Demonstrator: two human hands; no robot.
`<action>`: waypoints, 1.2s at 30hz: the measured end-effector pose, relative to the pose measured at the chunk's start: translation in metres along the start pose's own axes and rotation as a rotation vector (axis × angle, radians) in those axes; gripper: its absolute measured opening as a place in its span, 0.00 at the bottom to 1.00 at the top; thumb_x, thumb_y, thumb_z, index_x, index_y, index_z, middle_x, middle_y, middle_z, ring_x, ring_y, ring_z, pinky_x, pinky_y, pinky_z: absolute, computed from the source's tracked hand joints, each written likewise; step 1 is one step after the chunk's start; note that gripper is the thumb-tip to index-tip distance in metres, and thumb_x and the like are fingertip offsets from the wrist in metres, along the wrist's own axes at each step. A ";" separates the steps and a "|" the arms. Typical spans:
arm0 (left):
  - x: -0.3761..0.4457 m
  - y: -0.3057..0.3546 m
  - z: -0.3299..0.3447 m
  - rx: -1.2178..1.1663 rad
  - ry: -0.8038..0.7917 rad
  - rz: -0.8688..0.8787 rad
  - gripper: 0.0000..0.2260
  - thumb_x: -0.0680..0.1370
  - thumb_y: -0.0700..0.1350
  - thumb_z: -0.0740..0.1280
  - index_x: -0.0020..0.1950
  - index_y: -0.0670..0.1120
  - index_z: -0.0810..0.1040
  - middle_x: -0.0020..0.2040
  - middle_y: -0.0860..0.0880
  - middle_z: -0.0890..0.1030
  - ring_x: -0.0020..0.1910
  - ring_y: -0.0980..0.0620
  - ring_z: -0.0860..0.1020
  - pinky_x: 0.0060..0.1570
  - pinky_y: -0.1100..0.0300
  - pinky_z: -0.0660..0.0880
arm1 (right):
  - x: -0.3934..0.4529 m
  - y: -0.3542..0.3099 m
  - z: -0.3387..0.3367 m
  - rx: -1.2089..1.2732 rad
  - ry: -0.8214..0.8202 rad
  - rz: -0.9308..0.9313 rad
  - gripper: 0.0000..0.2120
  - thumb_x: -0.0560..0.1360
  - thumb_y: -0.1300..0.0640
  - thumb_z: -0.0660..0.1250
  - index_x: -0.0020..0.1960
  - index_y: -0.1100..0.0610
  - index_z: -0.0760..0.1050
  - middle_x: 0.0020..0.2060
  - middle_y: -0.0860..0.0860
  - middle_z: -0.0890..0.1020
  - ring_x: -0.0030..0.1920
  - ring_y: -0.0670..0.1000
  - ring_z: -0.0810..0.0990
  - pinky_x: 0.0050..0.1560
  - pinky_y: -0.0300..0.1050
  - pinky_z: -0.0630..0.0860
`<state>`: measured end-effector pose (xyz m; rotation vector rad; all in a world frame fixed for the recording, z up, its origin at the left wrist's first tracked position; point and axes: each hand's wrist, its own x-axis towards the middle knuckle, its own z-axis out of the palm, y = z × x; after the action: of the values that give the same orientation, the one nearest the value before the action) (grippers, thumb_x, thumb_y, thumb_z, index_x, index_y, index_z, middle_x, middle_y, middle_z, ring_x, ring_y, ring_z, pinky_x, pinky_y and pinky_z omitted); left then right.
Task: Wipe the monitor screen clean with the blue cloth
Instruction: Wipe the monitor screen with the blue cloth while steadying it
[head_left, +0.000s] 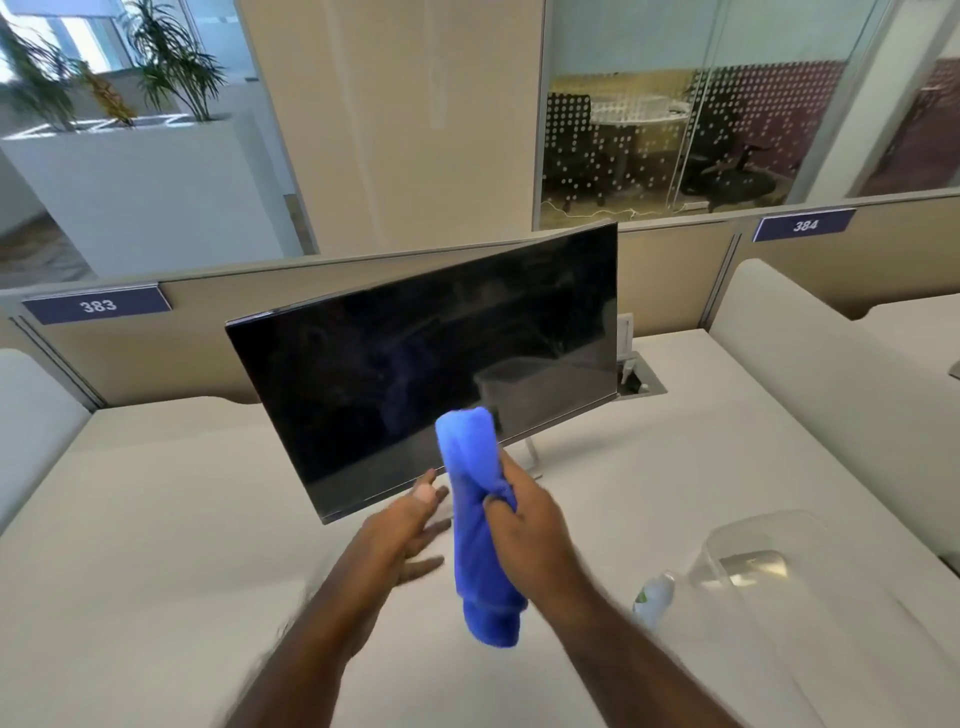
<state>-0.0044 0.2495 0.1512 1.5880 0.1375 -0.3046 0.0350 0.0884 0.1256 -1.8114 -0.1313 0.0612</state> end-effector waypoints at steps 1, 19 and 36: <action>0.009 0.009 0.004 0.088 0.055 0.048 0.31 0.69 0.71 0.65 0.71 0.65 0.69 0.72 0.62 0.71 0.69 0.60 0.71 0.68 0.52 0.70 | 0.012 0.002 -0.012 0.027 0.063 0.011 0.27 0.77 0.67 0.56 0.68 0.43 0.72 0.56 0.32 0.79 0.59 0.35 0.76 0.63 0.35 0.72; 0.152 0.129 -0.024 1.471 0.687 0.345 0.29 0.82 0.57 0.49 0.81 0.48 0.48 0.82 0.49 0.46 0.80 0.47 0.43 0.74 0.37 0.38 | 0.181 0.057 -0.050 -0.154 0.426 -0.158 0.32 0.76 0.65 0.59 0.78 0.53 0.54 0.77 0.54 0.58 0.76 0.54 0.57 0.75 0.54 0.57; 0.157 0.125 -0.029 1.427 0.598 0.387 0.29 0.82 0.58 0.49 0.81 0.50 0.49 0.81 0.50 0.50 0.80 0.49 0.45 0.74 0.41 0.37 | 0.206 0.069 -0.070 -0.304 0.556 0.069 0.34 0.76 0.73 0.51 0.79 0.57 0.49 0.79 0.51 0.49 0.79 0.53 0.49 0.72 0.43 0.46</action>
<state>0.1829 0.2570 0.2282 3.0255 0.0537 0.5400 0.2508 0.0293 0.0818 -2.0673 0.3333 -0.4324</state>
